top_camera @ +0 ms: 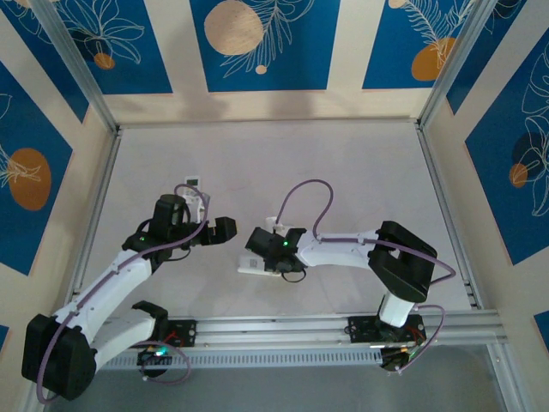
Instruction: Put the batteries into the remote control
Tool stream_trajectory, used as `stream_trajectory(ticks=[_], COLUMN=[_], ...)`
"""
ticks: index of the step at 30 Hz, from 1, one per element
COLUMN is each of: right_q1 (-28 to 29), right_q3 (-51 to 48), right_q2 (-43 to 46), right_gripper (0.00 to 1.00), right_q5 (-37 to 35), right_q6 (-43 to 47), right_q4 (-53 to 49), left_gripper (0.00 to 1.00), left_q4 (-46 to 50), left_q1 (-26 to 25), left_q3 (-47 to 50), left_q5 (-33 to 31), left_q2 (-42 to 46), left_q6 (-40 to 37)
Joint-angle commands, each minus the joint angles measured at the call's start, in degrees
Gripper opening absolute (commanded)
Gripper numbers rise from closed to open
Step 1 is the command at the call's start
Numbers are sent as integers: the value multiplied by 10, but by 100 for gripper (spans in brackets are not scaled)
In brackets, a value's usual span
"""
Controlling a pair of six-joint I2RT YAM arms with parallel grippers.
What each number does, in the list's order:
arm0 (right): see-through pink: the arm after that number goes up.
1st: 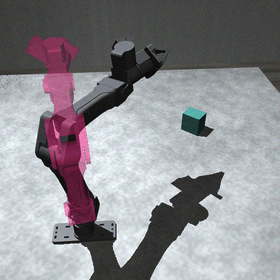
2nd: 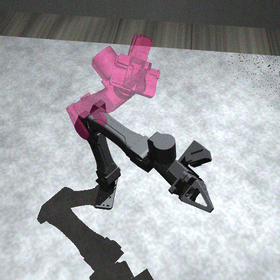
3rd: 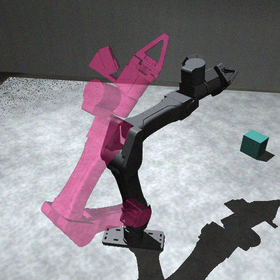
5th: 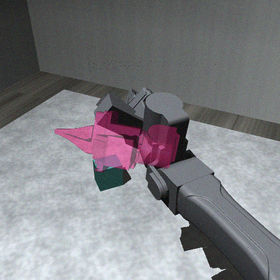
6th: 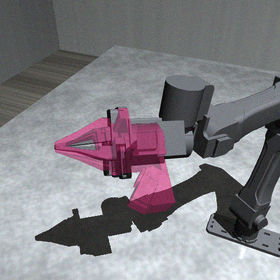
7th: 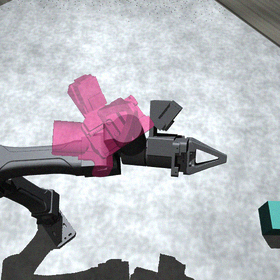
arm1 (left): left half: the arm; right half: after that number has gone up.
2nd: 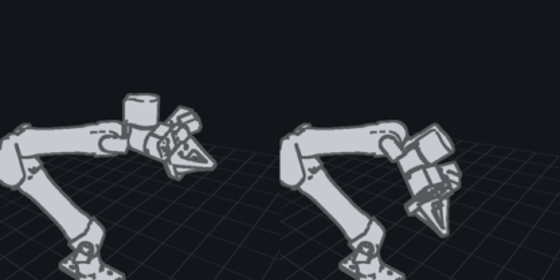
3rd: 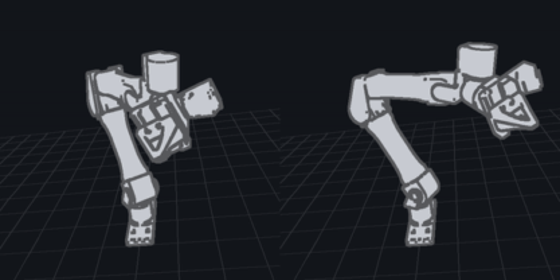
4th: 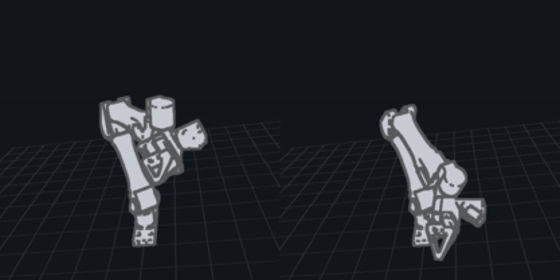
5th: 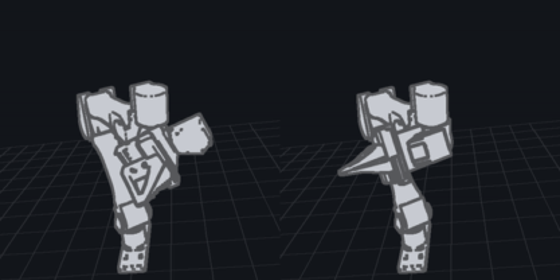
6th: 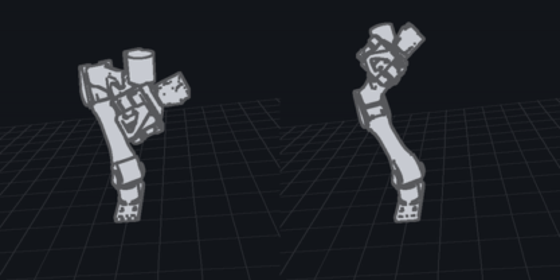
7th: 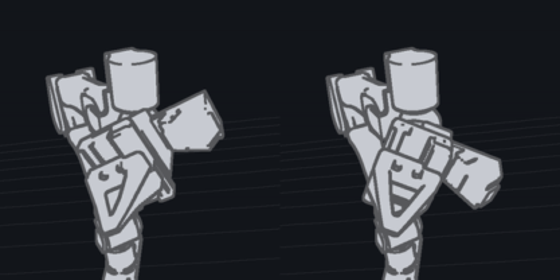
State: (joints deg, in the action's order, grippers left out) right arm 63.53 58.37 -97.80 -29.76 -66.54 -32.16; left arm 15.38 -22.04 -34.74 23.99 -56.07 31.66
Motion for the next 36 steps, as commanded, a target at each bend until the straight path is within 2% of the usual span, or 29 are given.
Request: stream_trajectory(ticks=[1, 8, 12, 16, 22, 26, 31, 36], right_q1=[2, -4, -10, -14, -26, -55, -77, -77], right_q3=[-2, -3, -11, -26, -50, -46, -36, -30], right_q2=[-16, -3, 2, 4, 8, 4, 1, 3], right_gripper=[15, 17, 15, 13, 13, 12, 11, 11], right_q5=[31, 49, 43, 34, 5, 24, 47, 61], right_q6=[-24, -45, -50, -49, 16, 62, 83, 93], right_q4=[-12, -6, -6, -3, 45, 74, 84, 85], left_gripper=[100, 98, 94, 95, 99, 89, 74, 72], left_q4=[3, 53, 45, 62, 112, 131, 116, 86], left_q1=[-8, -39, -71, -97, -123, -146, -162, -163], left_q3=[6, 7, -2, -37, -102, -123, -96, -72], left_q5=[-3, -36, -8, -2, -39, -41, -30, -20], left_q2=[-11, -54, -114, -174, -257, -300, -311, -309], left_q6=[1, -20, -22, -39, -47, -34, 5, 30])
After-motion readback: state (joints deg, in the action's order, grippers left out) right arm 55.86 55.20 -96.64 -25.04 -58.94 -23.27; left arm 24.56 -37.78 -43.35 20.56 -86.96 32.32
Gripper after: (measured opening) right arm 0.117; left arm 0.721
